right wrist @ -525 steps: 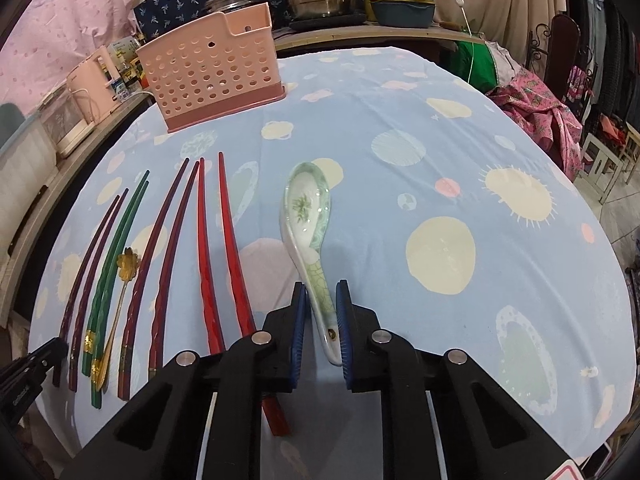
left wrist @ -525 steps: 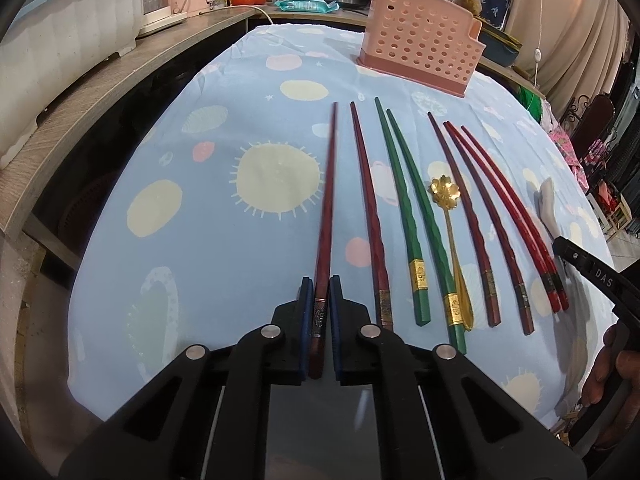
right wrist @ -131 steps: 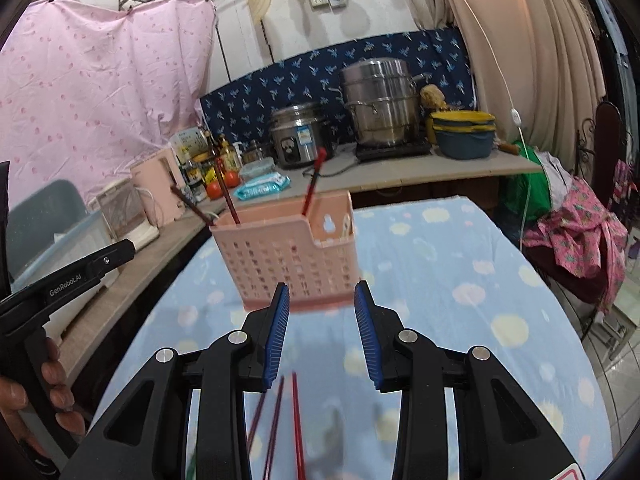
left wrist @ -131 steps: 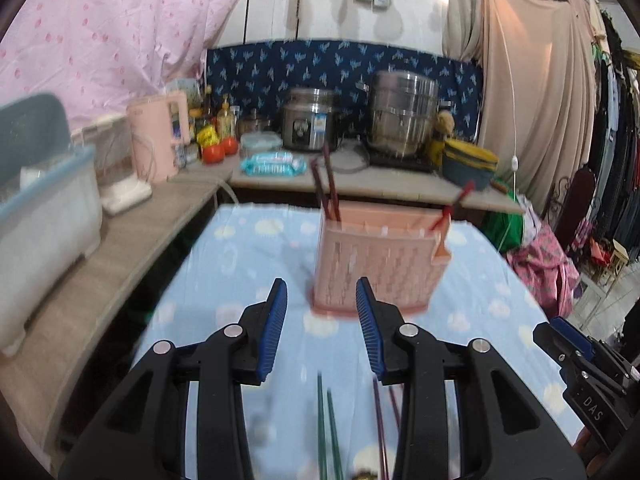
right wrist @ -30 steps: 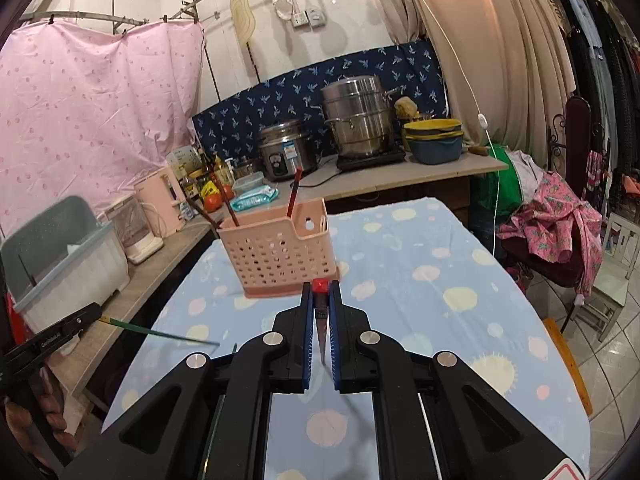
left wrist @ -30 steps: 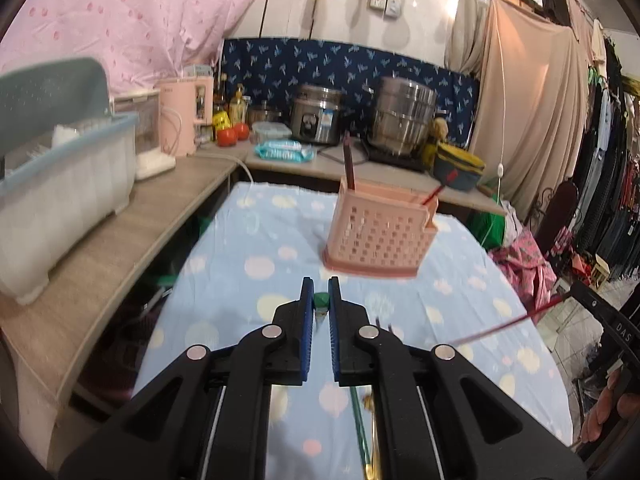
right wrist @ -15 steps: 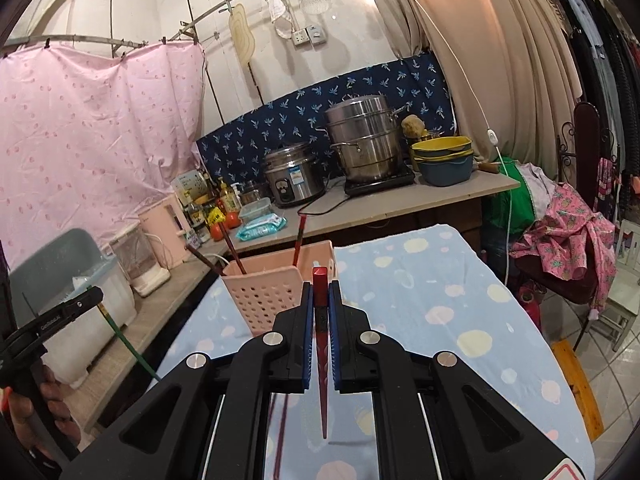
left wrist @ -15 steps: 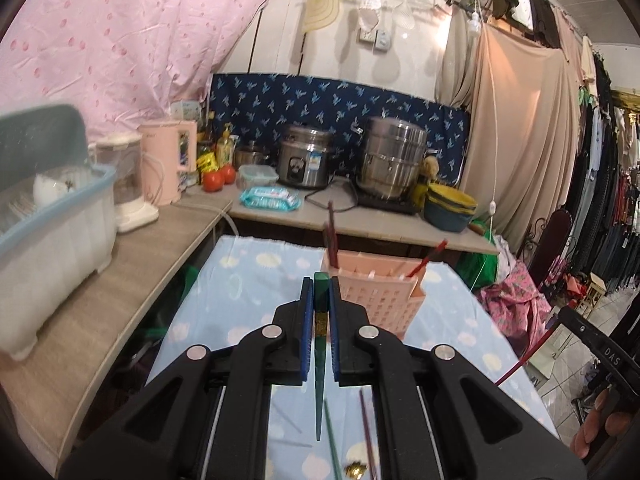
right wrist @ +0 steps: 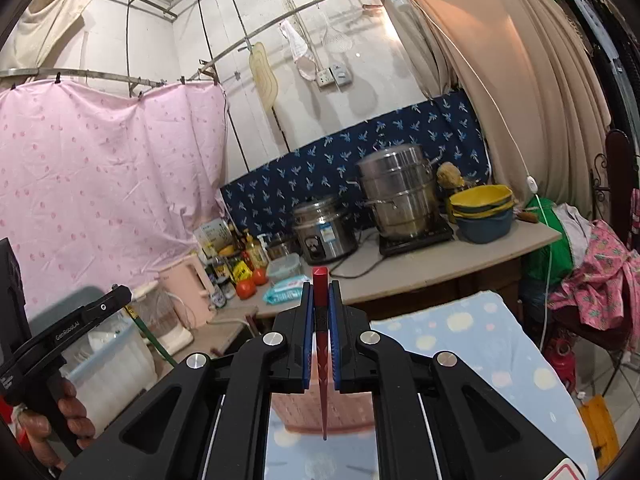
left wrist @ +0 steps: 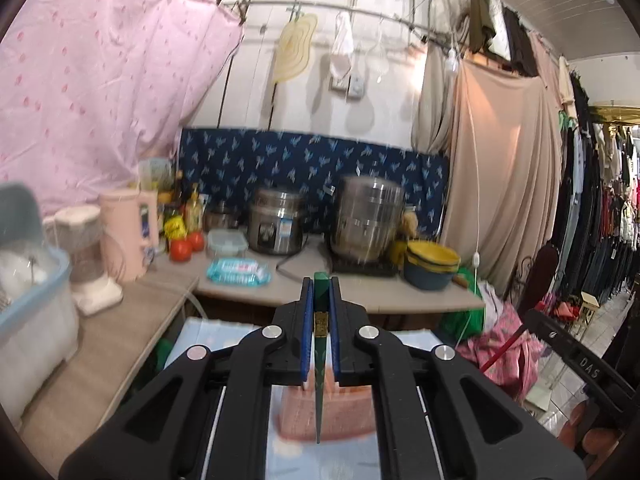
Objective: Organize utensils
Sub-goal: 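Lift and carry both chopsticks over the pink basket and lower them in, then open both tools to release the chopsticks into the basket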
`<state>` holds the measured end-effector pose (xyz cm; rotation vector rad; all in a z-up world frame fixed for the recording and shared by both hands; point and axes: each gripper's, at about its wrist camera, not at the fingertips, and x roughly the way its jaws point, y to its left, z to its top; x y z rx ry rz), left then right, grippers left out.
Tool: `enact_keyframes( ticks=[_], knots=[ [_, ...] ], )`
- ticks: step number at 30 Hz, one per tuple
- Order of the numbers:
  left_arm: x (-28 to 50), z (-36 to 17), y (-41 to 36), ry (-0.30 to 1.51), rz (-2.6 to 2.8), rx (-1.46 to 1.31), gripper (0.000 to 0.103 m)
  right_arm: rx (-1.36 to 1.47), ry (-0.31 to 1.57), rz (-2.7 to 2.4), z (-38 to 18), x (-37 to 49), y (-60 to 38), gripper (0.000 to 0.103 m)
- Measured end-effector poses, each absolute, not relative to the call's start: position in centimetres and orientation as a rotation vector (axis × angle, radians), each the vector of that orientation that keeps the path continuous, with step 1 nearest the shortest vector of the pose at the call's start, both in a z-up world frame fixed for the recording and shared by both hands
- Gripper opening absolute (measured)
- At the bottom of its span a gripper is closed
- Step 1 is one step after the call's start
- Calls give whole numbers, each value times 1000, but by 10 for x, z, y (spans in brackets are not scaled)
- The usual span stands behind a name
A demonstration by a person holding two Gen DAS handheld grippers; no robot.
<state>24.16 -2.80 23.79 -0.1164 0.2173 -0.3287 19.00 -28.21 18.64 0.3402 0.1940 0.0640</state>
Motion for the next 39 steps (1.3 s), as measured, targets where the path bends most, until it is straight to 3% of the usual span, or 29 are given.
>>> enact_keyframes(
  ticks=[9, 28, 30, 32, 33, 39],
  knots=[
    [286, 253, -45, 153, -322, -125, 7, 380, 135, 77, 202, 253, -286, 7],
    [339, 188, -52, 322, -276, -114, 8, 351, 297, 37, 143, 311, -286, 8],
    [338, 187, -50, 330, -272, -121, 11, 354, 293, 30, 142, 309, -286, 10],
    [338, 187, -48, 337, -259, -131, 34, 350, 292, 27, 141, 309, -286, 11],
    [336, 187, -47, 333, -253, -134, 37, 347, 292, 25, 141, 307, -285, 11],
    [325, 188, -43, 329, -248, -118, 38, 327, 287, 24, 143, 297, -282, 11]
  ],
)
